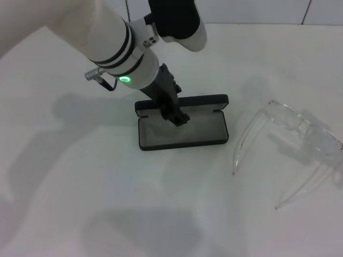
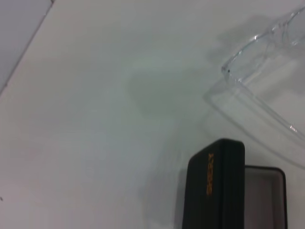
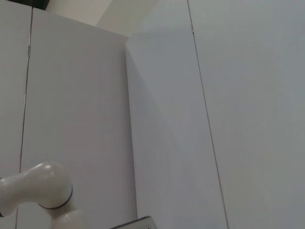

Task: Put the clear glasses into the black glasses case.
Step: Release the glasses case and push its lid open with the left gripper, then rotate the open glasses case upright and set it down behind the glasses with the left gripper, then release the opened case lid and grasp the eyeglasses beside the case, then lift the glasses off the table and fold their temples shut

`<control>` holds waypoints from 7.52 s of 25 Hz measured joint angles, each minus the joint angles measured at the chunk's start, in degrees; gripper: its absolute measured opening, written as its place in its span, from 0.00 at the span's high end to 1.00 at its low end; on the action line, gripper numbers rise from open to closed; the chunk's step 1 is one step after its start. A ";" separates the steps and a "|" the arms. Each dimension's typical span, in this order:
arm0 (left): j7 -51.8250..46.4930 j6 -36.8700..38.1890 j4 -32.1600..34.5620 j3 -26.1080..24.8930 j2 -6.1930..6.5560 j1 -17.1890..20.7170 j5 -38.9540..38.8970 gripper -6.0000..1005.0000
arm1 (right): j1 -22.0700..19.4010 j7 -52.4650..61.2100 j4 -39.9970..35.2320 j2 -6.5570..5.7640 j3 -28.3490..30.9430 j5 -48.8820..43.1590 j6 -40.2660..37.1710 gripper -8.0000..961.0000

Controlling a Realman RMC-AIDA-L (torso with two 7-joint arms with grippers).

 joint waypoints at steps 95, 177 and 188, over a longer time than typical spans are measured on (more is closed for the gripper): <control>-4.50 -12.40 37.28 25.73 -0.08 27.78 12.58 0.61 | -1.44 30.11 -18.09 -0.08 25.03 -43.51 10.84 0.14; 24.28 18.39 31.47 -9.51 0.15 40.93 -55.83 0.64 | 22.86 72.02 -56.96 6.92 12.55 -108.86 14.64 0.87; 25.84 18.39 31.36 -9.44 0.15 39.49 -62.90 0.67 | 14.13 68.46 -73.02 6.62 30.66 -77.57 -2.27 0.87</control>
